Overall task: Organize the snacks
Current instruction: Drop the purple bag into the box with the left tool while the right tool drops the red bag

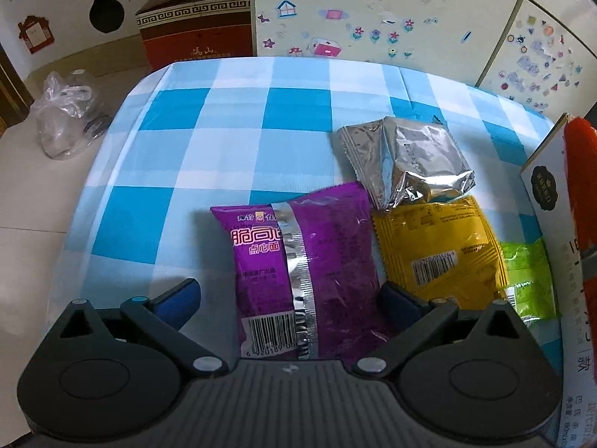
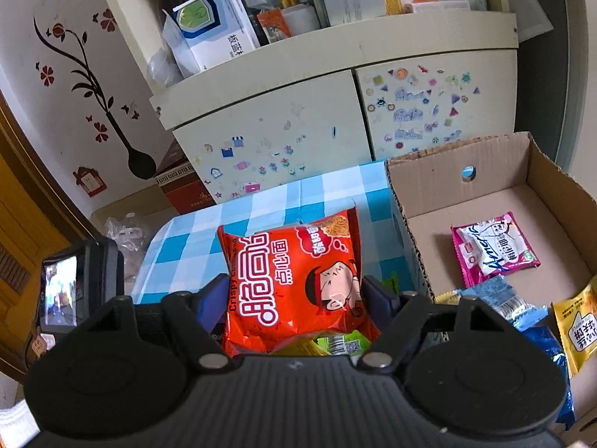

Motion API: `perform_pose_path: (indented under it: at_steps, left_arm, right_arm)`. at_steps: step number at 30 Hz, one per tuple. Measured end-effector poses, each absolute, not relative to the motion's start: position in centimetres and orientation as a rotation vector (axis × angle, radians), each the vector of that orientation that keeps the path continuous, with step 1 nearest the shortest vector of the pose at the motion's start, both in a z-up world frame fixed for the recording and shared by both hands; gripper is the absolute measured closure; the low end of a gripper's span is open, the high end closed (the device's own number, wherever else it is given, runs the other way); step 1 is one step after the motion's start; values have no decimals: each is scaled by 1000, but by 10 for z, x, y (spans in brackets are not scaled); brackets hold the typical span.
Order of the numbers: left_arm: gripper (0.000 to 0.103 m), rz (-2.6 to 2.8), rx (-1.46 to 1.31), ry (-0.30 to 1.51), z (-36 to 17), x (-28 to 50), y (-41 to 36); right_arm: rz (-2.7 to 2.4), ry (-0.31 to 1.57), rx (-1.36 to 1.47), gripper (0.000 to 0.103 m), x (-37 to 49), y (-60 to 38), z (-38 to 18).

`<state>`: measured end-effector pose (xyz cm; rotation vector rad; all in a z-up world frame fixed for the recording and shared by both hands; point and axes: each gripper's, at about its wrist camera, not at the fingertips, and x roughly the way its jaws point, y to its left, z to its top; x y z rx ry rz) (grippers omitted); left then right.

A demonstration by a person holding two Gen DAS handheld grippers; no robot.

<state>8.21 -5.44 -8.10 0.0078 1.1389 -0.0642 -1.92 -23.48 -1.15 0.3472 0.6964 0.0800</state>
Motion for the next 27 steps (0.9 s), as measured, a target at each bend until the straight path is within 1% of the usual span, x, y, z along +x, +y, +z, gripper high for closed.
perform_pose_path:
  at_steps: [12, 13, 14, 15, 17, 18, 22, 27]
  left_arm:
    - [0, -67, 16, 1128, -81, 80, -58]
    - [2, -72, 16, 1127, -80, 79, -58]
    - [8, -81, 13, 1128, -78, 78, -59]
    - [19, -88, 16, 1125, -75, 77, -60]
    - [26, -104, 30, 1114, -70, 75, -63]
    - [28, -116, 13, 1114, -69, 75, -61]
    - [28, -108, -61, 1127, -64, 76, -52]
    - [28, -94, -60, 1070, -47, 78, -44]
  right_arm:
    - [87, 700, 367, 26, -20, -234, -12]
    - [86, 702, 366, 26, -19, -235, -13]
    - [83, 702, 366, 26, -19, -235, -13]
    - [82, 701, 366, 26, -19, -235, -13]
    - [81, 696, 365, 26, -19, -235, -12]
    - [81, 695, 363, 26, -20, -235, -11]
    - [72, 689, 364, 26, -21, -237, -11]
    - [68, 674, 360, 26, -23, -238, -8]
